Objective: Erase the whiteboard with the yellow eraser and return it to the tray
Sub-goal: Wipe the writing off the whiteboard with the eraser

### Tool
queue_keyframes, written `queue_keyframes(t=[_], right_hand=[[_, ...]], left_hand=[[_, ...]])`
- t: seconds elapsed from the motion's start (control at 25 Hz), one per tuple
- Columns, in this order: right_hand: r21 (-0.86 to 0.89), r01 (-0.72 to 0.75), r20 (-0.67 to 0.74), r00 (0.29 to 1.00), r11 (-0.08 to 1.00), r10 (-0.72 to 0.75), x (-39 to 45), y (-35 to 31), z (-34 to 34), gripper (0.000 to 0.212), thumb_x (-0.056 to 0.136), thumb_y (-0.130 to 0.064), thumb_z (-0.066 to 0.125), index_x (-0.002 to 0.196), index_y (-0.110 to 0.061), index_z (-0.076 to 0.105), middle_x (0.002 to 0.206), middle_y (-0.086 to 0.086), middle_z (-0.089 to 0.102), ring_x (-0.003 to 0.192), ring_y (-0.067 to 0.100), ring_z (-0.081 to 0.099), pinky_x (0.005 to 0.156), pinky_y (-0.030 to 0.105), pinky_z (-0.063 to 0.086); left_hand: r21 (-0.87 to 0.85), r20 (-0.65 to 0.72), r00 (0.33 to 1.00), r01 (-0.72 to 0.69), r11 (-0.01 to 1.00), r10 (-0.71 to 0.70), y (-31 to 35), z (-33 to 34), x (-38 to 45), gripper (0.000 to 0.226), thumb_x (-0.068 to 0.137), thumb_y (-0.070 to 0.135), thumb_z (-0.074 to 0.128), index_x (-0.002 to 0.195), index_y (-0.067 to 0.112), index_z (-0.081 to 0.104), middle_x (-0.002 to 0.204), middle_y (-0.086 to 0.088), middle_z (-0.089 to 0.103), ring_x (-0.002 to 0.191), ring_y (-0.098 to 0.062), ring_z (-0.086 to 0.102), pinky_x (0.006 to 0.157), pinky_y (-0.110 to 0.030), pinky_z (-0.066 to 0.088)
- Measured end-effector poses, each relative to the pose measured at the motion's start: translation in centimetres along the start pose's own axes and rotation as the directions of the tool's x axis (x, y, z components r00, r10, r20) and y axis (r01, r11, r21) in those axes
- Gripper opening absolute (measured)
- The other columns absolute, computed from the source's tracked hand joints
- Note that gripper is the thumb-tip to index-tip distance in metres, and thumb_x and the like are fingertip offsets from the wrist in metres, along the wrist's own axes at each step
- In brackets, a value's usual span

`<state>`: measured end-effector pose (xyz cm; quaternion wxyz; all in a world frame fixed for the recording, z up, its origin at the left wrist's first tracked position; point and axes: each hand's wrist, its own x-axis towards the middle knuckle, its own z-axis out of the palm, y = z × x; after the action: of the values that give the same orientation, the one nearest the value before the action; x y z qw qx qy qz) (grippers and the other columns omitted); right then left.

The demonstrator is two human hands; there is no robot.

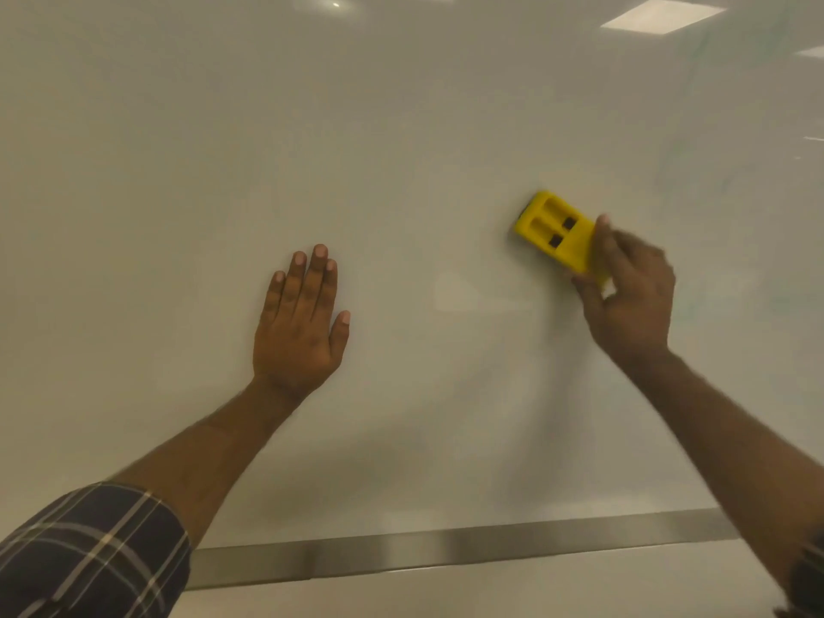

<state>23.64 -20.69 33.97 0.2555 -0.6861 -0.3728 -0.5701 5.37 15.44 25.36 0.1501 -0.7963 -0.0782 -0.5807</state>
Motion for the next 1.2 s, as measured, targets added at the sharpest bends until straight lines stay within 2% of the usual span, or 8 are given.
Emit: queue_keyframes(t=[0.08, 0.2, 0.28, 0.4, 0.56, 0.8, 0.92, 1.2], right_hand=[[0.016, -0.039, -0.047, 0.998, 0.999, 0.040, 1.0, 0.2, 0.2, 0.061, 0.092, -0.031, 0.065, 0.146, -0.016, 0.042, 0.125, 0.013, 0.059, 0.104, 0.030, 0.053, 0.088, 0.035, 0.040], [0.025, 0.060, 0.004, 0.998, 0.998, -0.060, -3.4, -0.7, 1.1, 0.055, 0.092, -0.023, 0.065, 0.142, -0.010, 0.047, 0.128, 0.017, 0.059, 0.111, 0.035, 0.056, 0.095, 0.038, 0.042], [0.016, 0.134, 0.112, 0.984, 0.991, -0.135, -8.7, -1.7, 1.4, 0.050, 0.091, -0.018, 0.063, 0.138, -0.006, 0.051, 0.127, 0.021, 0.061, 0.111, 0.040, 0.059, 0.095, 0.043, 0.045], [0.018, 0.204, 0.314, 0.928, 0.979, -0.199, -16.5, -2.9, 1.1, 0.051, 0.092, -0.025, 0.056, 0.139, -0.007, 0.044, 0.123, 0.022, 0.063, 0.105, 0.041, 0.064, 0.089, 0.044, 0.050], [0.071, 0.224, 0.490, 0.841, 0.972, -0.229, -19.0, -2.2, -0.2, 0.056, 0.097, -0.035, 0.050, 0.145, -0.011, 0.034, 0.122, 0.015, 0.063, 0.101, 0.035, 0.064, 0.084, 0.040, 0.053], [0.047, 0.078, 0.439, 0.894, 0.996, -0.090, -13.1, -1.4, -2.0, 0.060, 0.095, -0.044, 0.048, 0.143, -0.007, 0.044, 0.119, 0.010, 0.062, 0.099, 0.031, 0.061, 0.083, 0.038, 0.048], [0.061, 0.062, 0.359, 0.930, 0.996, -0.079, -10.1, -1.3, -2.7, 0.062, 0.093, -0.044, 0.053, 0.143, -0.008, 0.045, 0.117, 0.008, 0.061, 0.097, 0.028, 0.058, 0.081, 0.036, 0.044], [0.044, -0.055, 0.190, 0.981, 0.998, 0.046, -2.8, 0.6, -4.4, 0.064, 0.091, -0.048, 0.052, 0.143, -0.011, 0.046, 0.105, 0.009, 0.061, 0.085, 0.025, 0.054, 0.072, 0.032, 0.040]], left_hand=[[0.002, -0.004, 1.000, 0.006, 1.000, -0.006, 0.1, 0.1, 0.0, 0.067, 0.106, 0.037, 0.032, 0.161, 0.008, 0.008, 0.169, -0.008, 0.005, 0.158, -0.023, 0.000, 0.128, -0.043, 0.006], [0.012, -0.003, 1.000, 0.011, 1.000, -0.011, 0.1, 0.3, -0.3, 0.066, 0.106, 0.036, 0.032, 0.162, 0.007, 0.010, 0.169, -0.007, 0.004, 0.158, -0.024, 0.001, 0.128, -0.043, 0.006], [0.014, -0.002, 1.000, 0.015, 1.000, -0.015, 0.3, 0.4, -0.4, 0.066, 0.106, 0.036, 0.032, 0.161, 0.006, 0.011, 0.169, -0.008, 0.005, 0.158, -0.024, 0.002, 0.128, -0.044, 0.006], [0.006, 0.026, 0.999, 0.024, 1.000, -0.024, 0.4, 0.2, -0.5, 0.067, 0.105, 0.035, 0.033, 0.161, 0.006, 0.009, 0.168, -0.010, 0.007, 0.158, -0.024, 0.001, 0.128, -0.045, 0.006], [-0.011, 0.082, 0.996, 0.024, 1.000, -0.023, 0.8, -0.7, -0.5, 0.069, 0.104, 0.036, 0.035, 0.160, 0.004, 0.011, 0.169, -0.012, 0.007, 0.158, -0.026, 0.002, 0.128, -0.047, 0.008], [-0.044, 0.117, 0.991, 0.069, 0.997, -0.063, 2.0, -2.5, 0.0, 0.073, 0.101, 0.040, 0.038, 0.160, 0.004, 0.015, 0.170, -0.012, 0.010, 0.158, -0.030, 0.009, 0.128, -0.047, 0.010], [-0.099, 0.105, 0.994, -0.002, 0.995, 0.012, 3.5, -3.0, 0.8, 0.071, 0.101, 0.041, 0.039, 0.160, 0.006, 0.022, 0.170, -0.009, 0.014, 0.157, -0.030, 0.014, 0.128, -0.048, 0.012], [-0.158, 0.038, 0.997, -0.065, 0.985, 0.071, 8.7, -3.8, 10.1, 0.073, 0.100, 0.043, 0.042, 0.160, 0.006, 0.021, 0.169, -0.010, 0.017, 0.157, -0.027, 0.013, 0.128, -0.044, 0.013]])
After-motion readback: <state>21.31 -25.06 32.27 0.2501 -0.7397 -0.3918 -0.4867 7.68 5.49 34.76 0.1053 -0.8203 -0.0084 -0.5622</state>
